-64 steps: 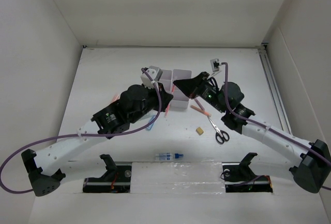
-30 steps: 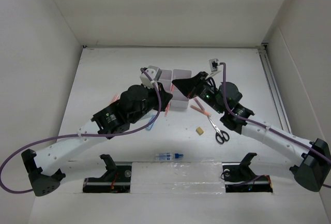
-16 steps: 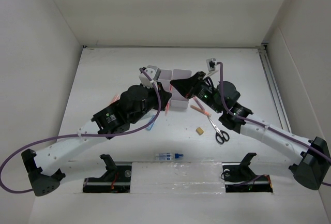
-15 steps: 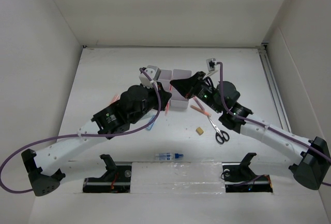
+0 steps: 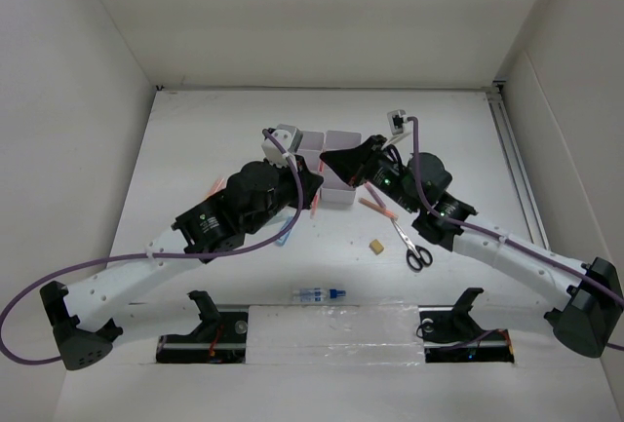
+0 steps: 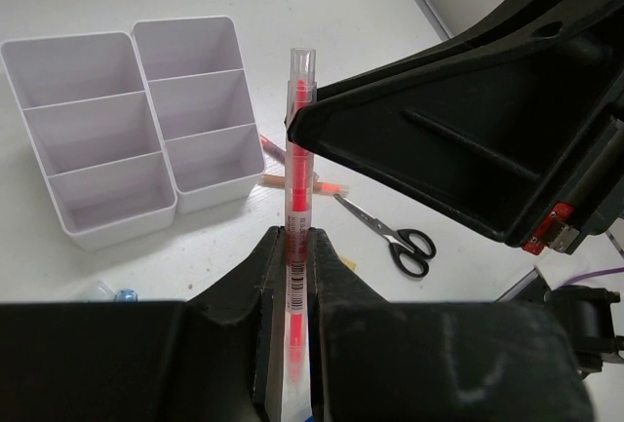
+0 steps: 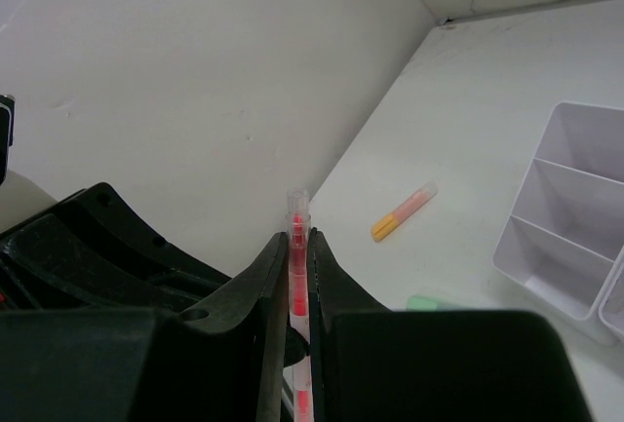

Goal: Sort the stationery into containers
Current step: Close the pen cap on the pen.

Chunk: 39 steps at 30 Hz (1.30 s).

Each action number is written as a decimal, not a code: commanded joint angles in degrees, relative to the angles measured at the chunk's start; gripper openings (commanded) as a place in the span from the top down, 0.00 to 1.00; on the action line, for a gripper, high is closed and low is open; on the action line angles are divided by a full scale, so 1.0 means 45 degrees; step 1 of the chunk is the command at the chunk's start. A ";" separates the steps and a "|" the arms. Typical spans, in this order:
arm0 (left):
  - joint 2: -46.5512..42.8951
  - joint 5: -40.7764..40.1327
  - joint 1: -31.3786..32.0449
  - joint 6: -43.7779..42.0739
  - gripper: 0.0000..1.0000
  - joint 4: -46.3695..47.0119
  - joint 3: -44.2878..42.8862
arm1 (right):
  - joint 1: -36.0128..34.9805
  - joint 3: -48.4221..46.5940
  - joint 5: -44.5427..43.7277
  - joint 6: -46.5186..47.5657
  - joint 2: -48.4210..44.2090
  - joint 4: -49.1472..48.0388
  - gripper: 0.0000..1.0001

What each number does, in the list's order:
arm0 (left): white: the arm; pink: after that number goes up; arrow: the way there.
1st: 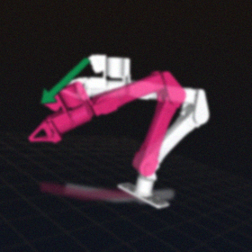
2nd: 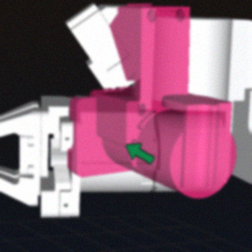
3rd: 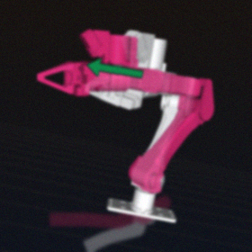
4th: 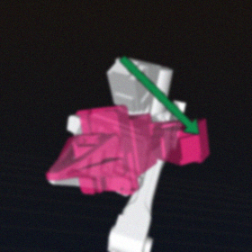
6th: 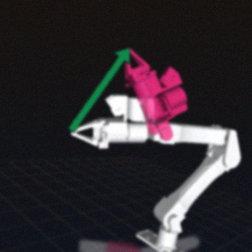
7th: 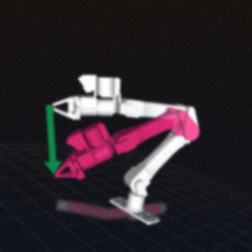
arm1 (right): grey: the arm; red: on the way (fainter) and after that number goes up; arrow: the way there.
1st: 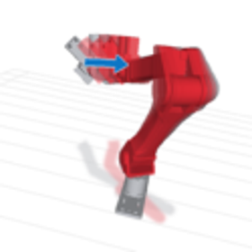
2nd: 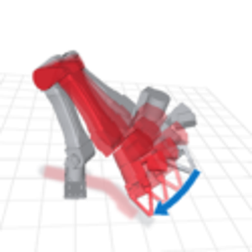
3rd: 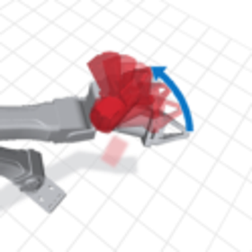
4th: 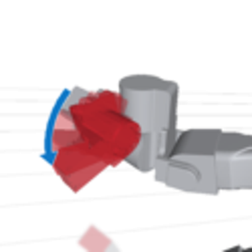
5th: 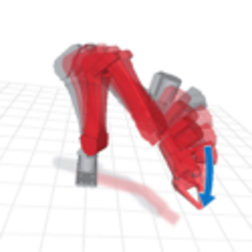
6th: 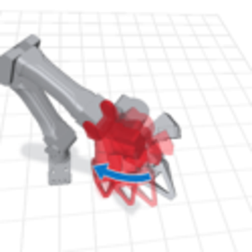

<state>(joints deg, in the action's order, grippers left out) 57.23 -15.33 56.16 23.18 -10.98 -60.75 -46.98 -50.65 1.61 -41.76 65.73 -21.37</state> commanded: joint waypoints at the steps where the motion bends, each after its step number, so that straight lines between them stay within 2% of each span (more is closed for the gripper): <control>1: -0.0355 -0.1222 -0.0176 -0.0112 1.00 0.1699 -0.0152 | -0.0595 -0.0091 0.1323 0.0119 0.0060 0.0744 1.00; 24: -0.0472 -0.1301 -0.0176 -0.0229 1.00 0.1581 -0.0269 | -0.0712 0.0026 0.1558 0.0372 0.0061 0.0861 1.00; 33: -0.0472 -0.0597 -0.0176 -0.0346 1.00 0.1699 0.0081 | -0.0712 -0.0091 0.1127 0.0606 -0.0213 0.0978 0.68; 34: -0.0588 -0.0597 -0.0176 -0.0346 1.00 0.1699 0.0082 | -0.0712 -0.0091 0.1127 0.0608 -0.0213 0.0978 0.60; 35: -0.0589 -0.0597 -0.0176 -0.0346 1.00 0.1699 0.0082 | -0.0712 -0.0091 0.1127 0.0608 -0.0213 0.0978 0.56; 39: -0.0589 -0.0597 -0.0176 -0.0346 1.00 0.1699 0.0082 | -0.0712 -0.0091 0.1011 0.0608 -0.0213 0.0978 0.52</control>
<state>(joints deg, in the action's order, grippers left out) 55.90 -16.82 55.75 21.93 -10.11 -60.34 -48.82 -50.63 3.14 -40.01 65.47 -18.90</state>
